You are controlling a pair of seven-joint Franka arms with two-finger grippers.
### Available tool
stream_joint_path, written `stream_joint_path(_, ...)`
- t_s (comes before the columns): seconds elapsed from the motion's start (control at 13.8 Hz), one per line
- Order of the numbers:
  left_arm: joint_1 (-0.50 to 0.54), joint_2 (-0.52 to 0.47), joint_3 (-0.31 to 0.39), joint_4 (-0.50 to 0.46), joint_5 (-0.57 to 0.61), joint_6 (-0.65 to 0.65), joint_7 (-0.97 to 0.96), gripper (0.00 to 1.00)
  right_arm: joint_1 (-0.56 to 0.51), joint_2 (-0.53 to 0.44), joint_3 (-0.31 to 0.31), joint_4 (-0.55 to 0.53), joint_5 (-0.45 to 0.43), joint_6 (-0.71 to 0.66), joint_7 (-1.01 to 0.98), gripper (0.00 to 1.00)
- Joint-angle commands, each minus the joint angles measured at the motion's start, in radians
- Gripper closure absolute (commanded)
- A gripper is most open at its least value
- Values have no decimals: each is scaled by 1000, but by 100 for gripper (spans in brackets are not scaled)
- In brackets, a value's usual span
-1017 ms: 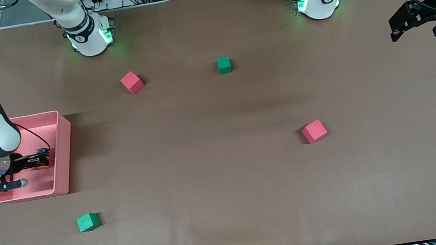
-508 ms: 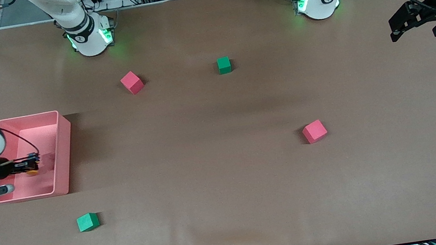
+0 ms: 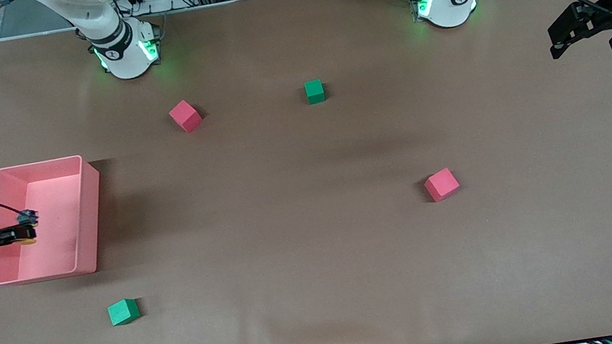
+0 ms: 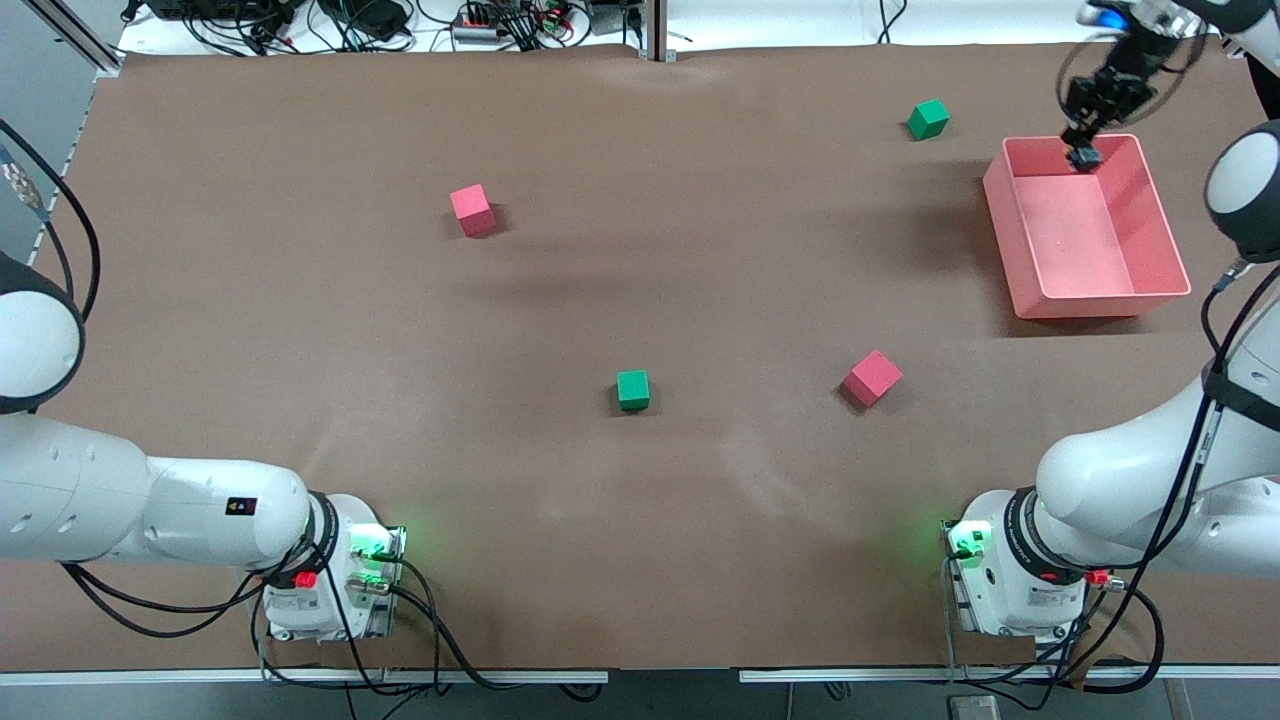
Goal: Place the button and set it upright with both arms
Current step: 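Lift the button out of the tray and carry it to mid-table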
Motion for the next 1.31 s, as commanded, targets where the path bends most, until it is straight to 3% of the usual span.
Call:
stream_joint_path(0.0,7,0,-5,8,-3,-1,0,0,160,6,-7,62,17,-52,190,100)
stream_joint_path(0.15,-1,0,-6,5,-2,-3,-11,0,275,28,-4,111,34,-15,332,100)
stream_joint_path(0.36,-1,2,-6,5,-2,-3,0,0,420,63,-6,125,167,133,566,100)
stream_joint_path(1.02,-2,2,-8,2,-2,-3,-3,0,769,249,-1,130,165,474,732,100)
stream_joint_path(1.23,-4,2,-8,-3,-2,-3,-8,0,849,301,-9,131,159,531,791,100)
